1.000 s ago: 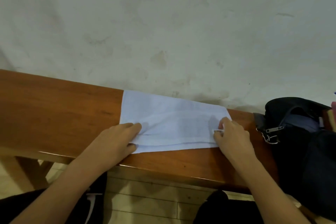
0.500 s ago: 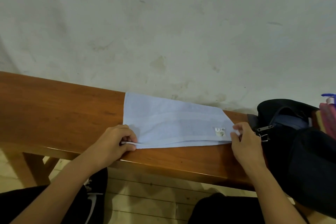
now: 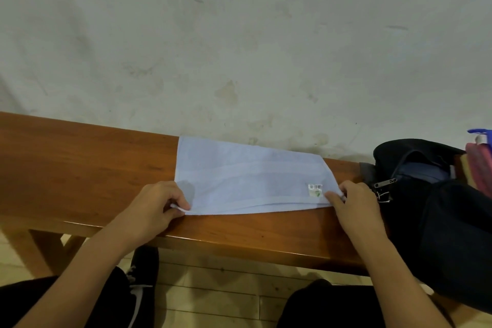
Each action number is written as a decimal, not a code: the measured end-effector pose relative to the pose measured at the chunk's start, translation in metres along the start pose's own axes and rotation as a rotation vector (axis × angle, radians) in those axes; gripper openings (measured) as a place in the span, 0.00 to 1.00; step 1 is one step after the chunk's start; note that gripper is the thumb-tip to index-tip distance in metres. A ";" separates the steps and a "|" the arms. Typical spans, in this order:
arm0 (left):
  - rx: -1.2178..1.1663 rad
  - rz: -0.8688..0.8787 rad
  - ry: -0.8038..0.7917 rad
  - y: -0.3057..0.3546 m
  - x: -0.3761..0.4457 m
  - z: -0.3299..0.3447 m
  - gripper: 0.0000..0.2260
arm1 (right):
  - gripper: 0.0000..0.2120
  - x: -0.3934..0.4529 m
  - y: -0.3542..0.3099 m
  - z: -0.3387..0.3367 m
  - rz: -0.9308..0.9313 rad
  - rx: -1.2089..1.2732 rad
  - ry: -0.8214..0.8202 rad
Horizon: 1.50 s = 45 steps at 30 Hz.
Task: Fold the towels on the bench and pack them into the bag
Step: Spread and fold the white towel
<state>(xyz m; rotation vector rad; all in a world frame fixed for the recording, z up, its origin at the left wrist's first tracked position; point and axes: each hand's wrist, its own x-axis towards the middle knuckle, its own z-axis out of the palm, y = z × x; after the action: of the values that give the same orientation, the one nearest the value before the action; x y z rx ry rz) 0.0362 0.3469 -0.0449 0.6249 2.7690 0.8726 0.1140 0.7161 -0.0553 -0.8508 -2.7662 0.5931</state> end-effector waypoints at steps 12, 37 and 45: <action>0.027 0.008 -0.046 -0.009 -0.001 -0.008 0.12 | 0.06 -0.005 -0.002 0.000 0.039 0.081 0.008; -0.029 0.039 0.004 -0.014 0.000 -0.005 0.13 | 0.07 -0.002 0.005 -0.006 0.055 0.155 0.052; 0.062 0.115 0.064 -0.019 0.002 0.001 0.12 | 0.07 0.000 0.008 -0.006 0.061 0.128 0.024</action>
<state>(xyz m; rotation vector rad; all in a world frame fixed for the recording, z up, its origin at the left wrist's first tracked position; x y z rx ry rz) 0.0285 0.3344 -0.0564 0.7879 2.8510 0.8463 0.1199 0.7241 -0.0538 -0.9102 -2.6560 0.7569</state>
